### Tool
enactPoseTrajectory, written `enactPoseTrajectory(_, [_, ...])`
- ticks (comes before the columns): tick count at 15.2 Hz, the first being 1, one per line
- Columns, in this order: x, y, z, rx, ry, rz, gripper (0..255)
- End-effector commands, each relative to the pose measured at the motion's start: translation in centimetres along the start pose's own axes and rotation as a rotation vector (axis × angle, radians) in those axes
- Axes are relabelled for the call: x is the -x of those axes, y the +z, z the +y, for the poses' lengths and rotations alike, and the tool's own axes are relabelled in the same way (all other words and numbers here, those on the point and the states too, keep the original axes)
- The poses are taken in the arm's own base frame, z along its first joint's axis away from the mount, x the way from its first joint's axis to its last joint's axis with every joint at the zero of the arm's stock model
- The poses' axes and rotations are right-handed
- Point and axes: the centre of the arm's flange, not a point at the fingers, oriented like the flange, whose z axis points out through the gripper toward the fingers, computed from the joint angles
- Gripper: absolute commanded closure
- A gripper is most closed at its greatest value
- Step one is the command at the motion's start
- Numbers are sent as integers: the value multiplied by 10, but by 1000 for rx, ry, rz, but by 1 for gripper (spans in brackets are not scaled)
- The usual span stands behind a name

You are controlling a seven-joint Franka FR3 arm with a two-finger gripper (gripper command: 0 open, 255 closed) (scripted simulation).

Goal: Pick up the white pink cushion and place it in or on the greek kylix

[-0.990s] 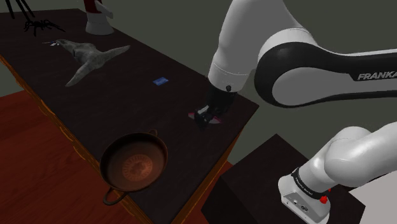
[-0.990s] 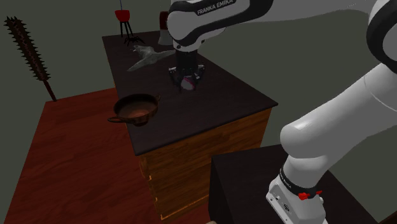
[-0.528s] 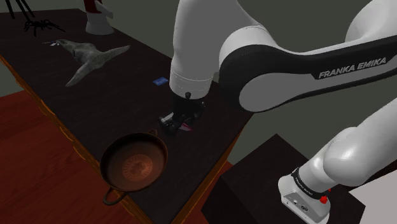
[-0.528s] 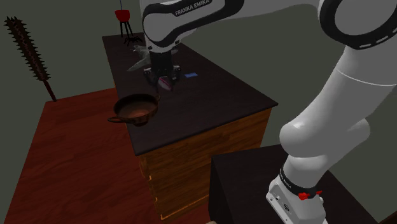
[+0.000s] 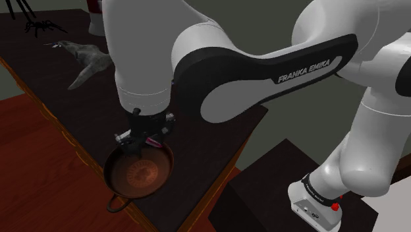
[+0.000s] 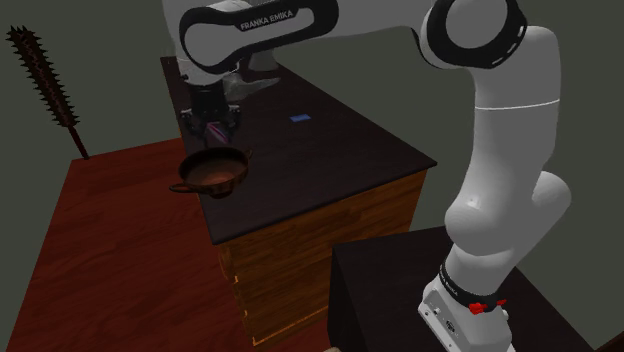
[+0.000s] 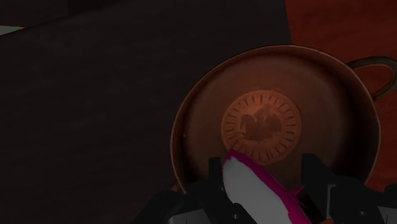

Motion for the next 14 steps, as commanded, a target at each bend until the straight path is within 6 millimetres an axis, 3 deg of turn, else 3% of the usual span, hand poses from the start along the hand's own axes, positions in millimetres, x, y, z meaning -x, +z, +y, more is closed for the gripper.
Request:
enactPoseTrajectory(1, [-8,2,-27,2,2,1,255])
enactPoseTrajectory(12, [-5,62,-27,2,2,1,255])
enactPoseTrajectory(14, [-5,62,-27,2,2,1,255])
